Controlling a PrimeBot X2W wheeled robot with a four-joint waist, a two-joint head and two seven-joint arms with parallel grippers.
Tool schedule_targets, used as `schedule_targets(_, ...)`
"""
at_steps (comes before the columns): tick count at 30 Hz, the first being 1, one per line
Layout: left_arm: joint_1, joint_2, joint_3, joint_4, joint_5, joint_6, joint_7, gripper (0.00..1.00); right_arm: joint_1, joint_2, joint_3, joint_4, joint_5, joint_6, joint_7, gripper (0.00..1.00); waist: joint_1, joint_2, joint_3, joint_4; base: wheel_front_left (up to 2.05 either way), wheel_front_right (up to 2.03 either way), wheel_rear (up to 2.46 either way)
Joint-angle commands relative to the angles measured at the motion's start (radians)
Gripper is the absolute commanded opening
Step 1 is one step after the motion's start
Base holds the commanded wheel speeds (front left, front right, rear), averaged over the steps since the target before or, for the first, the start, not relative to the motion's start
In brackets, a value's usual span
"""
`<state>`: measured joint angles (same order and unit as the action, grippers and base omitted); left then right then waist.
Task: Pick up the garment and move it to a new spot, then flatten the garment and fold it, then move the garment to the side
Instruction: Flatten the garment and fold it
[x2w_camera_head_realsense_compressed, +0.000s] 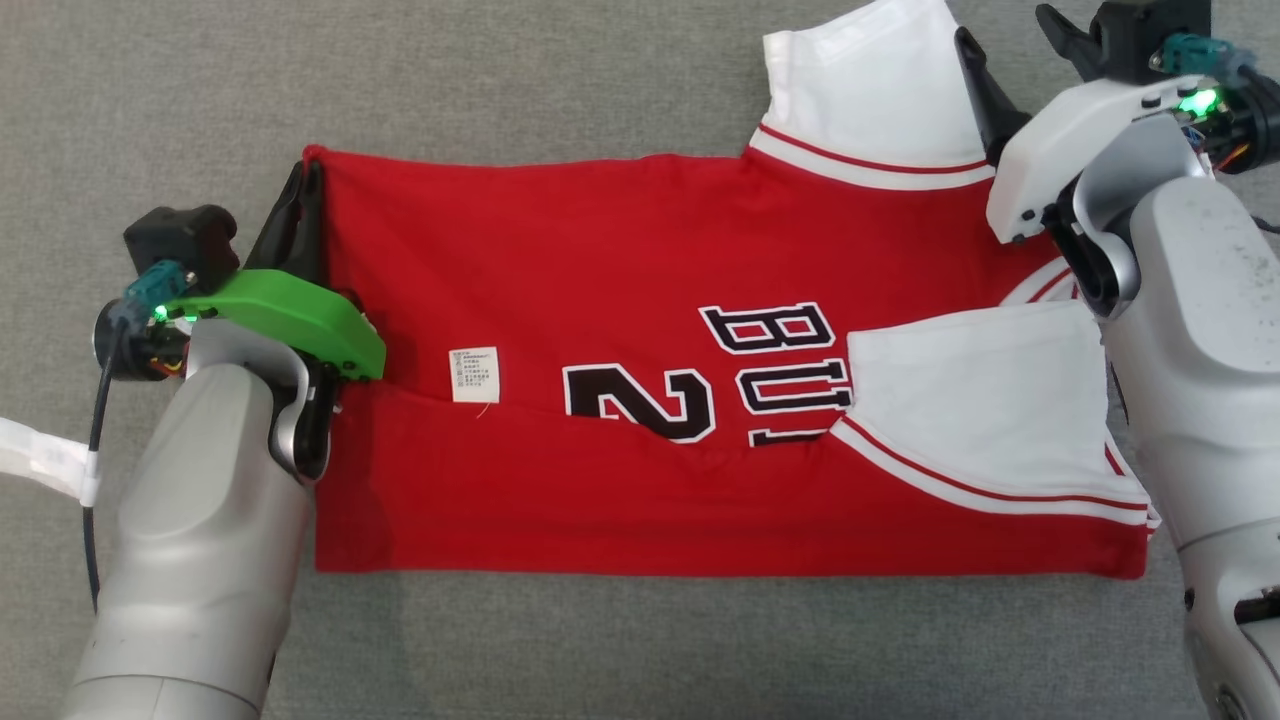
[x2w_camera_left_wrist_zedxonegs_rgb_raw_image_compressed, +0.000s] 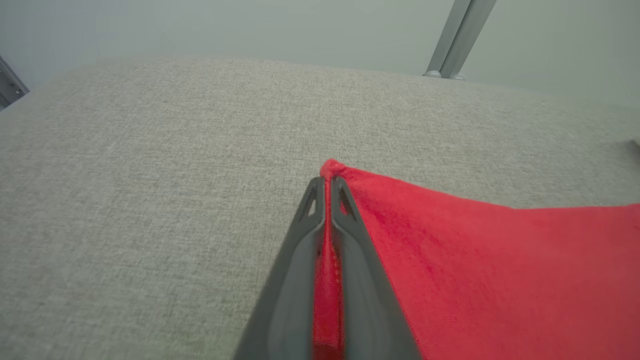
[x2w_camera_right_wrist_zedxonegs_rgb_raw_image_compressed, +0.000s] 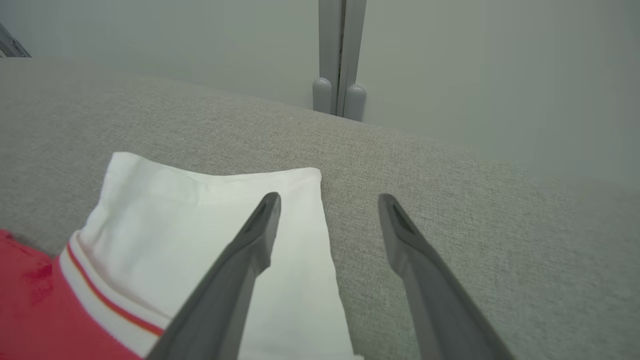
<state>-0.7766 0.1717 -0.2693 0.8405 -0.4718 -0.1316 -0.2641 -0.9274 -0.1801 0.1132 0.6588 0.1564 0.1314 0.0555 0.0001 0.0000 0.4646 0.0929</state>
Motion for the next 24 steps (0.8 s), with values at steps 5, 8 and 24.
schedule_targets(5,0.003,-0.03,-0.004,-0.071,0.022,0.002,0.0,0.0,-0.11,-0.004,-0.031,0.122,-0.036,-0.002,0.057,1.0,-0.0001,0.0,0.048,0.078,0.0,0.0,0.0)
schedule_targets(8,0.003,-0.044,-0.016,-0.095,0.024,0.002,0.0,0.0,-0.157,0.007,-0.06,0.194,-0.056,-0.002,0.076,1.0,-0.0001,0.0,0.066,0.098,0.0,0.0,0.0)
schedule_targets(24,0.045,-0.04,0.056,-0.208,0.035,0.002,0.0,0.0,-0.25,0.034,-0.219,0.296,-0.144,-0.002,-0.265,0.0,-0.0001,0.0,0.054,0.077,0.0,0.0,0.0)
